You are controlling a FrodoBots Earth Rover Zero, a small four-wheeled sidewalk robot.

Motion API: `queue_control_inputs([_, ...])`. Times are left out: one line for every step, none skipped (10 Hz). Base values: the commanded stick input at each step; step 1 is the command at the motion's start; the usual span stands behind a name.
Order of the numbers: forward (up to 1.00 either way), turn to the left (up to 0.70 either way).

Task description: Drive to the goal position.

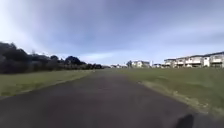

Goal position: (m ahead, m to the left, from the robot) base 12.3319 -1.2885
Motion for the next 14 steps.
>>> queue_control_inputs([1.0,0.27])
queue_control_inputs([1.0,0.27])
queue_control_inputs([1.0,0.18])
queue_control_inputs([1.0,0.07])
queue_control_inputs([1.0,0.0])
queue_control_inputs([1.0,0.0])
queue_control_inputs([1.0,0.0])
queue_control_inputs([1.0,0.0])
queue_control_inputs([1.0,0.0])
queue_control_inputs([1.0,0.0])
queue_control_inputs([1.0,0.0])
queue_control_inputs([1.0,0.0])
queue_control_inputs([1.0,0.0])
queue_control_inputs([1.0,0.0])
